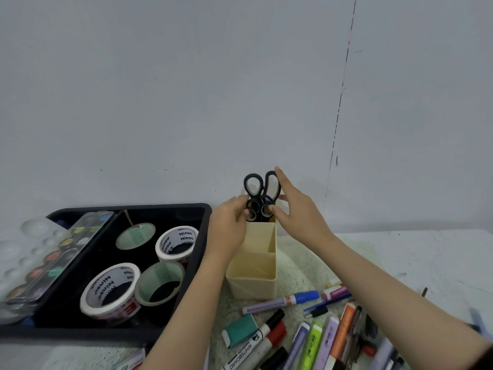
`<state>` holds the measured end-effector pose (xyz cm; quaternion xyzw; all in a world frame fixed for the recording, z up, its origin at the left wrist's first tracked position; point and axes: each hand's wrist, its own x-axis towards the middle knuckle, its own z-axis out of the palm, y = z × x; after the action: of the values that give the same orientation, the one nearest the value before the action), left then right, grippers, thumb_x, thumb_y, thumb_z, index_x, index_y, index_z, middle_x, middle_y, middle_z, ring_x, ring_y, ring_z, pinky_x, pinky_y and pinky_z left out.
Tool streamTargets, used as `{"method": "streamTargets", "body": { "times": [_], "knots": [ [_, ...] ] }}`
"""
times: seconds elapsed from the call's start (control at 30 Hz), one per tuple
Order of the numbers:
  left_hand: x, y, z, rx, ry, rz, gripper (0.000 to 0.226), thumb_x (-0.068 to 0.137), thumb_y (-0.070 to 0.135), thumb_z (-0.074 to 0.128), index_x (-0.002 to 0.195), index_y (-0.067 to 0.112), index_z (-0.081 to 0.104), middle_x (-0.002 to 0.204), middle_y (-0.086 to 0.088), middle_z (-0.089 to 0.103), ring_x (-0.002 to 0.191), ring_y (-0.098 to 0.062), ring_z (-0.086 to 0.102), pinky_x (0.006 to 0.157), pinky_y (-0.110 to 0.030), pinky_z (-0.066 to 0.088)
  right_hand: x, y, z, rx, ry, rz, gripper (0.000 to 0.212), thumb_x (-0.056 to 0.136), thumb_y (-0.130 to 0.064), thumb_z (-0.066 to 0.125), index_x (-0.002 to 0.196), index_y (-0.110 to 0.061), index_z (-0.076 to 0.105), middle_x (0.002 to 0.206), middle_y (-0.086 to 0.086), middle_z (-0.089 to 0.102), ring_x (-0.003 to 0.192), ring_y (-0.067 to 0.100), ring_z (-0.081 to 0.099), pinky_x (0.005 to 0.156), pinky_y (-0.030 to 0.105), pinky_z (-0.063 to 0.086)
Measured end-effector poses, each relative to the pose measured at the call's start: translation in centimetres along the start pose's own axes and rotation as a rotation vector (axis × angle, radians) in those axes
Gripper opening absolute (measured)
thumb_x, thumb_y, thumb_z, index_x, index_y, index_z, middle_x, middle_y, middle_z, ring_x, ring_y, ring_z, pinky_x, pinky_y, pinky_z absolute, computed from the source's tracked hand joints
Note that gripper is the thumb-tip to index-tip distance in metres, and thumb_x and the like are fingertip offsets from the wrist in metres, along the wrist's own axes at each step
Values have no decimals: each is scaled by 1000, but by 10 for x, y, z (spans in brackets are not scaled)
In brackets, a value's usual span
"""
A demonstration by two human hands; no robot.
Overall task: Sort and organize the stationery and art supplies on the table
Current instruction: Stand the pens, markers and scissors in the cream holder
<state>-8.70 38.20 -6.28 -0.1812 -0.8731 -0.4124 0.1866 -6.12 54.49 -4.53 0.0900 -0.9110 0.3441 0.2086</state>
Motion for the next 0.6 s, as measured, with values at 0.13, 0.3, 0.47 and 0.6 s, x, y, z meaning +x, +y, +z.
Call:
{"method": "streamTargets", "body": {
  "times": [0.13,0.3,0.47,0.6],
  "knots": [
    [-2,3,5,51,18,-31,41,93,-2,44,132,10,53,126,-15,61,132,-23,43,115,-36,22,3,-2,0,-32,29,4,66,97,-30,49,150,-34,9,118,11,61,105,23,60,89,36,48],
    [-5,4,9,-136,3,-113,63,93,-3,44,148,21,26,131,0,58,133,-20,42,114,-44,26,7,-3,-7,-4,112,0,48,98,-26,46,145,-28,34,101,5,67,96,18,61,80,26,45],
    [-4,8,7,-105,62,-106,55,92,4,54,143,18,38,122,1,65,125,-14,46,113,-44,26,9,-3,-9,101,201,44,35,98,-19,48,132,-26,54,62,-12,53,60,-2,50,61,14,37],
    [-2,10,7,-121,102,-75,51,87,5,62,134,16,48,113,1,69,110,-15,55,103,-45,39,14,-5,-9,96,244,105,29,96,-21,51,124,-21,61,70,-8,61,67,1,54,72,22,45]
  ]
}}
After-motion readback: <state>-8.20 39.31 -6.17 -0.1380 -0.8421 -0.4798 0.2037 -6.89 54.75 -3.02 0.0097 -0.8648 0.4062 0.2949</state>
